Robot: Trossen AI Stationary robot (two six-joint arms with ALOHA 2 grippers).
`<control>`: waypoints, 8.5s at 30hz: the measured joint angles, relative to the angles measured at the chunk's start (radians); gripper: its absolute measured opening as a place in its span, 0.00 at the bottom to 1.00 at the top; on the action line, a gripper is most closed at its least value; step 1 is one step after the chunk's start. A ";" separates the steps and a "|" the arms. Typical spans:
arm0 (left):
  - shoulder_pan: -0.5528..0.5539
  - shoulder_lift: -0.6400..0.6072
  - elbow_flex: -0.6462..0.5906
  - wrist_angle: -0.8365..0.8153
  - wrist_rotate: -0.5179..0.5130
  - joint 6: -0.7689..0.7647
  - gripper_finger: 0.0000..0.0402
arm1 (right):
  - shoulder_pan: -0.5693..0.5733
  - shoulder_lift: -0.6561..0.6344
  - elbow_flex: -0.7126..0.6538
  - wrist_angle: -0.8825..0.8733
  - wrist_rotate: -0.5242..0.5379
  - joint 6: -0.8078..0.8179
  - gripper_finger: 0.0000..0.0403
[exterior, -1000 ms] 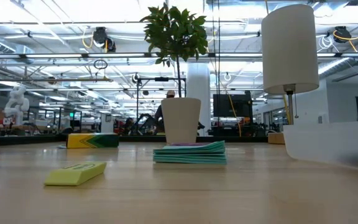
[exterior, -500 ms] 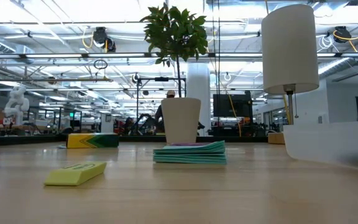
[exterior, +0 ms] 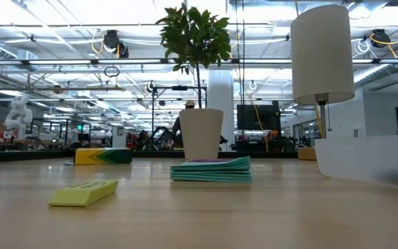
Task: Pack school essentials
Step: Put the orange pencil into the purple supply box, then put the pink pencil into the purple supply box
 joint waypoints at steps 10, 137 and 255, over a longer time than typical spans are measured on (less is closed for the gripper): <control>0.000 0.000 0.000 0.002 -0.025 0.035 0.08 | 0.000 0.011 0.000 0.075 0.057 -0.008 0.40; -0.417 -0.052 0.000 -0.738 -0.285 -0.384 0.45 | 0.604 0.467 -0.314 -0.049 0.155 1.427 0.06; -0.417 -0.052 -0.361 -1.123 0.367 -1.319 0.45 | 0.531 0.034 -0.054 -0.412 0.216 0.899 0.30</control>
